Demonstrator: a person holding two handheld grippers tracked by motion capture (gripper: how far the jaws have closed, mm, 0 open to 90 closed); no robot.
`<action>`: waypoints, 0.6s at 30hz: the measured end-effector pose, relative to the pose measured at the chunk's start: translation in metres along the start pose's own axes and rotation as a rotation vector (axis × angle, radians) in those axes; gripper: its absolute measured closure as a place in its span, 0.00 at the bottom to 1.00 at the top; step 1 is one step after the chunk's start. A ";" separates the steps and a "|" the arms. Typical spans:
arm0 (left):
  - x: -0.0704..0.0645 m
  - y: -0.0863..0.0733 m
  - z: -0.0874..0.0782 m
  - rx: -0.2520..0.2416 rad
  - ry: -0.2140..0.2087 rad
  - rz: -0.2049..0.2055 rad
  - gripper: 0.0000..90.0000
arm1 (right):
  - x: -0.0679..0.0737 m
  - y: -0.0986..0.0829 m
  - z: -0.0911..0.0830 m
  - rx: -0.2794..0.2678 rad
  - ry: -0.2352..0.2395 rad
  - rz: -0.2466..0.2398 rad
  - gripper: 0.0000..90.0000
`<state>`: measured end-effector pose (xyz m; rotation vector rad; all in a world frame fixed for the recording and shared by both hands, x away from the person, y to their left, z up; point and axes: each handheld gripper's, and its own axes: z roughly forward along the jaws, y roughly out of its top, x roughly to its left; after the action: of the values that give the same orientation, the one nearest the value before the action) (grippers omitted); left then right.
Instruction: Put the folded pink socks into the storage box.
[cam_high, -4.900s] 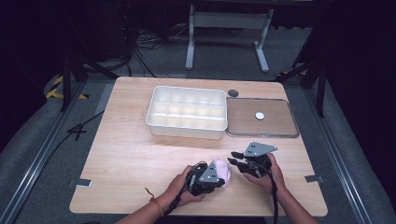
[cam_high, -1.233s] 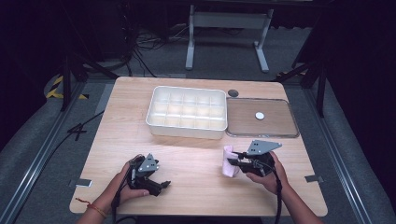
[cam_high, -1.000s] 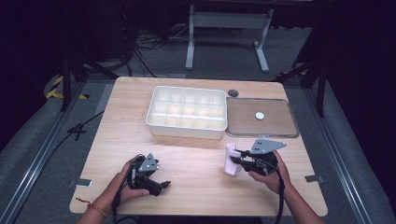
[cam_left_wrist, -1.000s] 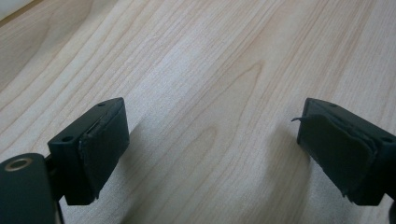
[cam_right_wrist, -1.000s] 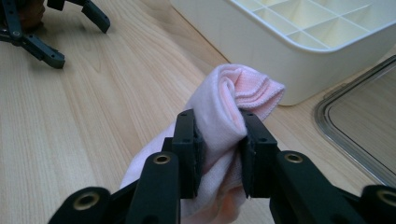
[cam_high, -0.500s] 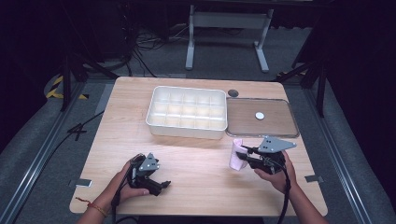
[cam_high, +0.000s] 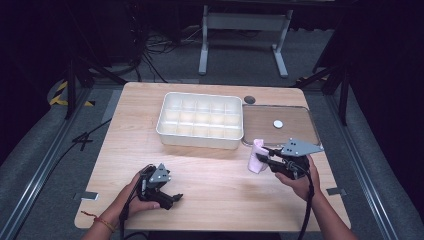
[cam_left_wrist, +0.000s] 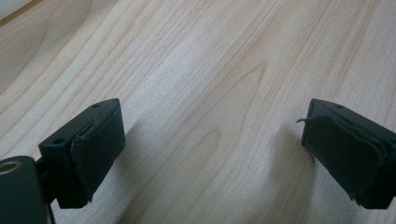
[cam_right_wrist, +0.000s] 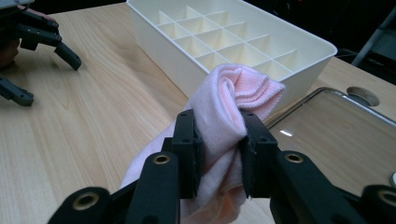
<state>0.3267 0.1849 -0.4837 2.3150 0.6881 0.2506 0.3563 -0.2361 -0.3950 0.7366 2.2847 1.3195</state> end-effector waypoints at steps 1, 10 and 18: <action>0.000 0.000 0.000 0.000 -0.001 -0.001 0.07 | -0.001 0.001 0.000 -0.003 0.000 -0.002 0.79; 0.000 0.000 0.001 -0.001 0.000 -0.005 0.06 | -0.014 0.020 -0.002 -0.048 -0.041 -0.002 0.79; 0.000 0.000 0.001 -0.001 0.001 -0.005 0.06 | -0.015 0.043 0.003 -0.059 -0.059 -0.047 0.79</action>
<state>0.3271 0.1843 -0.4839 2.3123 0.6936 0.2503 0.3805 -0.2250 -0.3575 0.6888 2.1936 1.3203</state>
